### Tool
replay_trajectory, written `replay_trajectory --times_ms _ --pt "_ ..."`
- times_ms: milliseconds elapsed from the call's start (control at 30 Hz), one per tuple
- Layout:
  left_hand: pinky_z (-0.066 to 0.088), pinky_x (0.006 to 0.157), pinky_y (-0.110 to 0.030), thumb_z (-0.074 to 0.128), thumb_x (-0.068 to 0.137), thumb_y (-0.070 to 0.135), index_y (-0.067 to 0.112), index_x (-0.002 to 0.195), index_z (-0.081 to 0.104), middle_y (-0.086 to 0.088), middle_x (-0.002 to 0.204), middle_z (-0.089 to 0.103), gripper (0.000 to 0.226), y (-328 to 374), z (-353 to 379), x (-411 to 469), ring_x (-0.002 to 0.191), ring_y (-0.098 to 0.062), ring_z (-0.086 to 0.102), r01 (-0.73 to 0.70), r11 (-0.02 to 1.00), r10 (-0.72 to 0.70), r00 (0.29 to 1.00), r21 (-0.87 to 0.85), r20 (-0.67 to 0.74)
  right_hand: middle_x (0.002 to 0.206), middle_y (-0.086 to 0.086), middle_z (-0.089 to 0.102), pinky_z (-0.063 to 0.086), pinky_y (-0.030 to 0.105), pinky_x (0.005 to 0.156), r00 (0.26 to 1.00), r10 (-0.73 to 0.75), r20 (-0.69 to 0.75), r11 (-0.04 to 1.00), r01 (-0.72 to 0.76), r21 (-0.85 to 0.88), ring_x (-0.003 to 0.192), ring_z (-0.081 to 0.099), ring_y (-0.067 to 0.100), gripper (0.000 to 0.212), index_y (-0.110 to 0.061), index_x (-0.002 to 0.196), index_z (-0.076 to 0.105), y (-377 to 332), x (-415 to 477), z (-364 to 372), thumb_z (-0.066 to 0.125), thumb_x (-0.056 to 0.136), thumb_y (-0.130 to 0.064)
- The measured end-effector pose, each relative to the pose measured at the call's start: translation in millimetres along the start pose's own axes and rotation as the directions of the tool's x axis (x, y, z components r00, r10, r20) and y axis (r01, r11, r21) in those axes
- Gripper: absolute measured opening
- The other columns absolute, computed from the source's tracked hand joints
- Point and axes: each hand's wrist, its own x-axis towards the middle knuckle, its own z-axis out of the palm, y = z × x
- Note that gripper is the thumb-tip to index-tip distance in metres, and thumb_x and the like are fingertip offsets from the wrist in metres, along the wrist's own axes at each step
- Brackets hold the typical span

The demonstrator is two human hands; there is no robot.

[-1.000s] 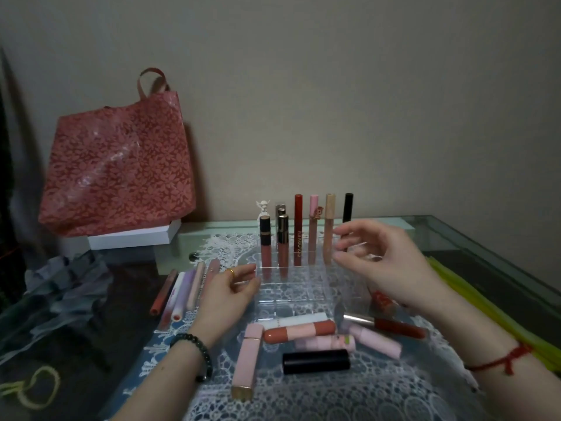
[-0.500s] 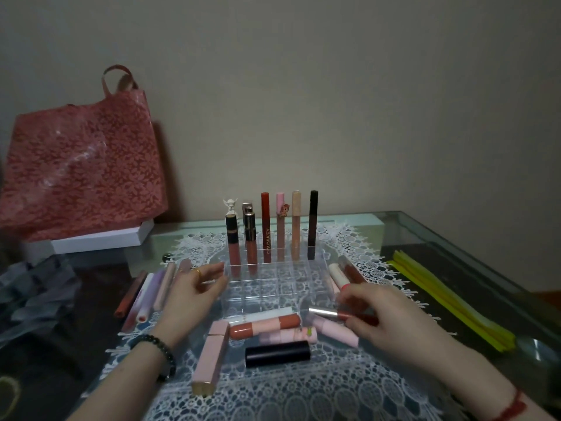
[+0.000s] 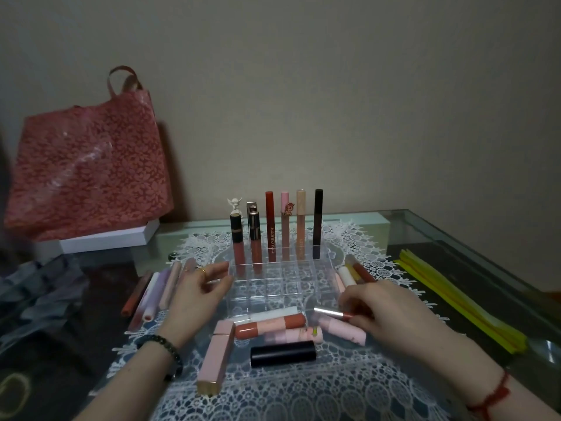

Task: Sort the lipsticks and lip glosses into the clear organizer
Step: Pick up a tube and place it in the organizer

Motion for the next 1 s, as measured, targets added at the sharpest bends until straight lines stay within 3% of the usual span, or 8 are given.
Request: replay_trajectory --times_ms 67,200,400,567,700,767,900,1000 --pt "0.041 0.057 -0.002 0.054 0.087 0.020 0.017 0.119 0.054 0.003 0.117 0.058 0.032 0 0 1 0.090 0.001 0.052 -0.001 1.000 0.001 1.000 0.019 -0.009 0.082 -0.014 0.057 0.030 0.016 0.052 1.000 -0.018 0.013 0.999 0.018 -0.042 0.076 0.051 0.007 0.013 -0.033 0.094 0.060 0 2 0 0.054 0.084 -0.037" --pt "0.041 0.057 -0.003 0.054 0.087 0.021 0.017 0.120 0.053 0.002 0.121 0.057 0.033 -2 0 2 0.090 0.001 0.052 0.008 1.000 -0.008 1.000 0.015 0.004 0.098 -0.013 0.065 0.046 0.022 0.071 1.000 -0.018 0.024 0.998 0.020 -0.059 0.090 0.057 0.006 0.018 -0.034 0.100 0.058 2 5 0 0.056 0.083 -0.034" --pt "0.037 0.062 -0.005 0.054 0.087 0.026 0.021 0.119 0.054 0.010 0.111 0.058 0.032 -6 2 4 0.086 0.005 0.052 0.028 1.000 -0.028 1.000 0.013 0.001 0.082 -0.017 0.059 0.038 0.009 0.058 1.000 -0.008 0.020 0.973 0.004 0.233 0.073 0.054 -0.008 0.028 -0.043 0.097 0.053 1 7 -14 0.066 0.079 -0.026" --pt "0.041 0.061 -0.006 0.055 0.087 0.026 0.025 0.118 0.054 0.016 0.106 0.059 0.031 -11 4 5 0.087 0.010 0.052 0.060 0.996 -0.060 0.998 -0.058 0.013 0.080 -0.008 0.060 0.048 0.010 0.061 0.985 0.030 -0.169 0.841 0.067 0.537 0.071 0.057 -0.005 0.042 -0.040 0.101 0.055 -18 28 -28 0.068 0.075 -0.009" --pt "0.040 0.052 -0.005 0.055 0.087 0.025 0.025 0.118 0.053 0.018 0.070 0.055 0.031 -16 6 7 0.064 0.004 0.046 0.069 0.991 -0.066 0.997 -0.113 0.030 0.079 -0.008 0.062 0.046 0.008 0.056 0.931 0.106 -0.348 0.718 0.171 0.675 0.065 0.059 0.000 0.041 -0.034 0.100 0.058 -37 58 -27 0.068 0.075 -0.003" --pt "0.040 0.050 -0.007 0.055 0.087 0.026 0.026 0.118 0.052 0.016 0.067 0.054 0.032 -19 7 8 0.062 0.002 0.045 0.064 0.992 -0.060 0.997 -0.110 0.040 0.079 -0.010 0.061 0.044 0.006 0.055 0.899 0.153 -0.410 0.662 0.215 0.718 0.062 0.057 -0.004 0.043 -0.040 0.093 0.055 -46 73 -24 0.068 0.075 -0.004" --pt "0.041 0.060 -0.016 0.055 0.087 0.025 0.025 0.119 0.052 0.014 0.070 0.054 0.032 -22 8 10 0.070 -0.008 0.048 0.050 0.991 -0.045 0.998 -0.123 0.045 0.081 -0.008 0.061 0.047 0.006 0.058 0.868 0.220 -0.445 0.598 0.240 0.765 0.064 0.057 -0.005 0.042 -0.042 0.089 0.053 -58 99 -15 0.068 0.075 -0.005" --pt "0.043 0.061 -0.018 0.055 0.086 0.025 0.024 0.119 0.053 0.014 0.070 0.054 0.033 -23 8 10 0.072 -0.008 0.050 0.035 0.993 -0.031 0.999 -0.111 0.038 0.084 -0.009 0.061 0.049 0.007 0.059 0.865 0.273 -0.421 0.584 0.199 0.787 0.067 0.059 -0.001 0.037 -0.033 0.099 0.055 -62 111 -3 0.067 0.076 -0.007"
